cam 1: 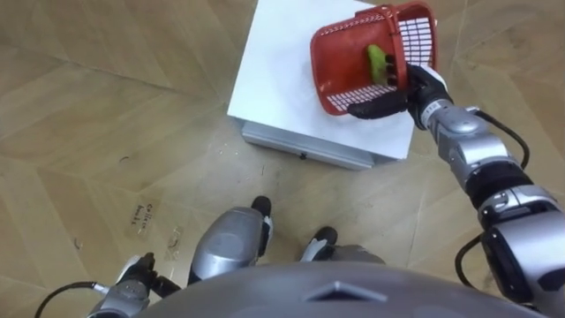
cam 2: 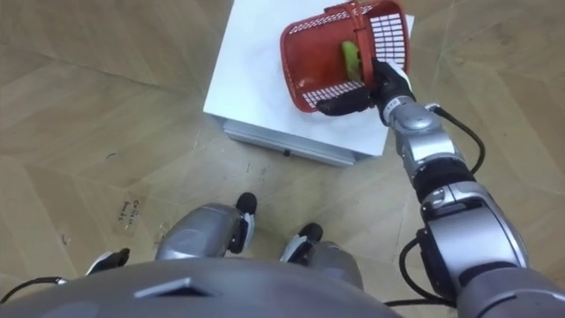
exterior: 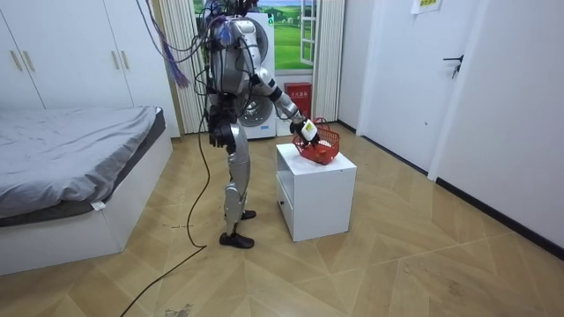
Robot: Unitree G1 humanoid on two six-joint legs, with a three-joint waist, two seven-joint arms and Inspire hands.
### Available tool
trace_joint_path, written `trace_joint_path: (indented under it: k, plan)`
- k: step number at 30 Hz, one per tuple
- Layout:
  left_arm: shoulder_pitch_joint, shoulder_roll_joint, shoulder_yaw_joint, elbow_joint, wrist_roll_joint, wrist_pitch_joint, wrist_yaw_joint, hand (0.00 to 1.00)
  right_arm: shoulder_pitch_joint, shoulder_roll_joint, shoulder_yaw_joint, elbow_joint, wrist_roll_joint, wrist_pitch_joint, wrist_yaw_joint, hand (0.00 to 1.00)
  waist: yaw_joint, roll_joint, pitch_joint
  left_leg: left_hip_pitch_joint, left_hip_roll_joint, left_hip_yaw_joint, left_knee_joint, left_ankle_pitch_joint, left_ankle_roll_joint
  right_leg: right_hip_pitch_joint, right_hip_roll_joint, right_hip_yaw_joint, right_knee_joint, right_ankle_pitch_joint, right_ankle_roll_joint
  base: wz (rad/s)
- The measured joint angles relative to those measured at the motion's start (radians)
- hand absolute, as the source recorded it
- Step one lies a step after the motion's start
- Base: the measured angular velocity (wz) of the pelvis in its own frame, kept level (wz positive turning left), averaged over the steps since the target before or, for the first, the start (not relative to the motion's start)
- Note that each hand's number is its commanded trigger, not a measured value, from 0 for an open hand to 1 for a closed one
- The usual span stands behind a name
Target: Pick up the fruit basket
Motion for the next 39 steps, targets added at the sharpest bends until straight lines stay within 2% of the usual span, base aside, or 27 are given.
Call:
trace_joint_path:
  k: [8, 15, 20, 22, 25, 30, 31, 35, 39]
  plan:
    - [0.005, 0.002, 0.006, 0.004, 0.001, -0.004, 0.001, 0.0, 0.039, -0.003, -0.023, -0.046, 0.0, -0.001, 0.004, 0.0, -0.017, 0.003, -0.0006, 0.045, -0.003, -0.011, 0.0, -0.005, 0.002, 0.061, 0.002, -0.014, -0.017, -0.001, 0.001, 0.05]
    - [0.029, 0.0, 0.042, -0.033, 0.001, -0.021, 0.001, 0.0, 0.044, -0.006, -0.033, -0.13, -0.003, -0.023, -0.014, 0.0, -0.037, 0.001, -0.0034, 0.075, -0.006, -0.002, -0.016, -0.004, 0.002, 0.075, 0.001, 0.006, -0.017, -0.005, 0.008, -0.03]
    - [0.042, -0.003, 0.051, -0.033, 0.001, -0.021, 0.0, 0.0, 0.045, -0.006, -0.061, -0.199, -0.019, -0.023, -0.027, 0.0, -0.048, -0.002, -0.0038, 0.101, -0.003, 0.022, -0.042, -0.004, 0.002, 0.077, 0.001, 0.033, -0.018, -0.006, 0.009, -0.15]
    - [0.042, -0.003, 0.077, -0.032, 0.001, -0.024, 0.0, 0.0, 0.047, -0.007, -0.061, -0.25, -0.027, -0.023, -0.035, 0.0, -0.063, -0.004, -0.0044, 0.11, -0.001, 0.033, -0.047, -0.004, 0.002, 0.082, 0.003, 0.039, -0.021, -0.006, 0.009, -0.13]
    - [0.042, -0.004, 0.093, -0.032, -0.001, -0.044, 0.004, 0.0, 0.099, -0.02, -0.062, -0.346, -0.039, -0.036, -0.049, 0.0, -0.067, -0.009, -0.0065, 0.134, 0.0, 0.044, -0.06, -0.004, 0.002, 0.095, 0.004, 0.048, -0.025, -0.006, 0.009, -0.09]
    - [0.046, -0.004, 0.098, -0.033, -0.001, -0.056, 0.008, 0.0, 0.164, -0.034, -0.069, -0.434, -0.038, -0.044, -0.079, 0.0, -0.074, -0.009, -0.0066, 0.172, 0.002, 0.05, -0.073, -0.005, 0.003, 0.133, 0.007, 0.052, -0.036, -0.005, 0.009, -0.03]
    - [0.052, -0.004, 0.098, -0.034, -0.002, -0.057, 0.011, 0.0, 0.164, -0.034, -0.072, -0.436, -0.033, -0.044, -0.082, 0.0, -0.089, -0.009, -0.0066, 0.179, 0.003, 0.05, -0.075, -0.006, 0.002, 0.139, 0.008, 0.052, -0.036, -0.005, 0.009, 0.0]
    - [0.075, -0.004, 0.104, -0.033, 0.0, -0.057, 0.016, 0.0, 0.17, -0.037, -0.108, -0.487, -0.038, -0.048, -0.101, 0.0, -0.113, -0.008, -0.008, 0.188, 0.009, 0.061, -0.079, -0.007, -0.001, 0.145, 0.014, 0.063, -0.039, -0.003, 0.006, -0.07]
    - [0.085, -0.008, 0.144, -0.038, 0.001, -0.056, 0.016, 0.0, 0.236, -0.036, -0.15, -0.554, -0.054, -0.067, -0.105, 0.0, -0.126, -0.005, -0.0113, 0.216, 0.01, 0.061, -0.085, -0.008, -0.001, 0.172, 0.017, 0.062, -0.055, -0.001, 0.006, -0.01]
